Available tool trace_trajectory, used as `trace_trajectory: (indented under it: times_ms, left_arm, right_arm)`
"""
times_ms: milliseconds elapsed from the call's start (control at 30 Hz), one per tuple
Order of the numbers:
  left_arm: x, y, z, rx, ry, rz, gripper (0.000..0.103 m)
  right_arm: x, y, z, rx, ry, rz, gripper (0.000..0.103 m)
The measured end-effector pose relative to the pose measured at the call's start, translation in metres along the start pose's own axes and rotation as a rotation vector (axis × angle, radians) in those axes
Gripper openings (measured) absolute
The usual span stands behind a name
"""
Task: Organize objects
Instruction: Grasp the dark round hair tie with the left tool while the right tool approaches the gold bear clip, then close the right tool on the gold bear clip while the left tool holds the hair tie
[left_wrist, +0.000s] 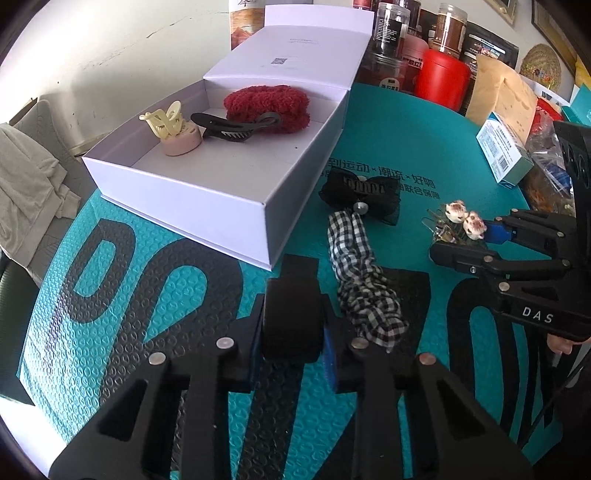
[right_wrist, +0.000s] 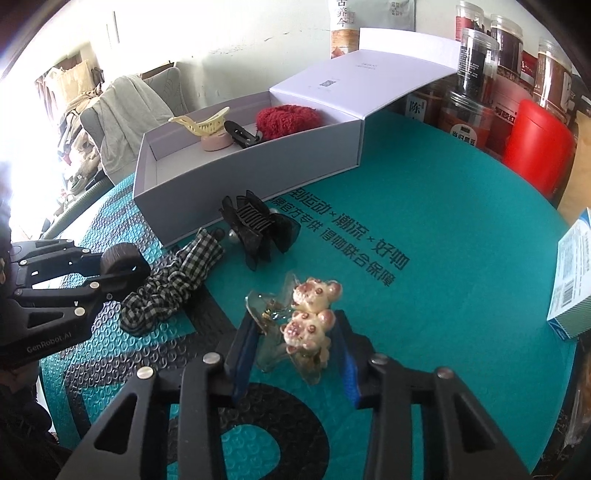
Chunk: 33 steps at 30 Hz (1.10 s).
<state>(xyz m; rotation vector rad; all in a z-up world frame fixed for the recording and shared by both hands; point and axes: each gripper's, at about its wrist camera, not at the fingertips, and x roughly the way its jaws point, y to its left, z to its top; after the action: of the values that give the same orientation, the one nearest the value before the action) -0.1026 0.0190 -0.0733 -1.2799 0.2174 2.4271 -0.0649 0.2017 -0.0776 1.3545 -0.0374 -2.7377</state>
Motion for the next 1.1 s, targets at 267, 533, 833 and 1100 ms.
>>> trace_trajectory:
  times_ms: [267, 533, 833, 1100]
  left_arm:
    - [-0.014, -0.007, -0.014, 0.007, 0.009, -0.02, 0.024]
    - [-0.028, -0.013, -0.033, 0.012, 0.01, -0.035, 0.024]
    - [-0.033, -0.01, -0.042, 0.005, 0.004, -0.023, 0.032]
    - [-0.021, -0.011, -0.038, 0.004, -0.017, 0.012, 0.043]
  right_arm:
    - [-0.017, 0.012, -0.02, -0.03, 0.007, 0.027, 0.038]
    - [-0.034, 0.025, -0.038, -0.053, 0.009, 0.051, 0.038]
    - [-0.038, 0.033, -0.049, -0.077, 0.012, 0.044, 0.039]
    - [-0.033, 0.027, -0.048, -0.049, 0.011, 0.041, 0.049]
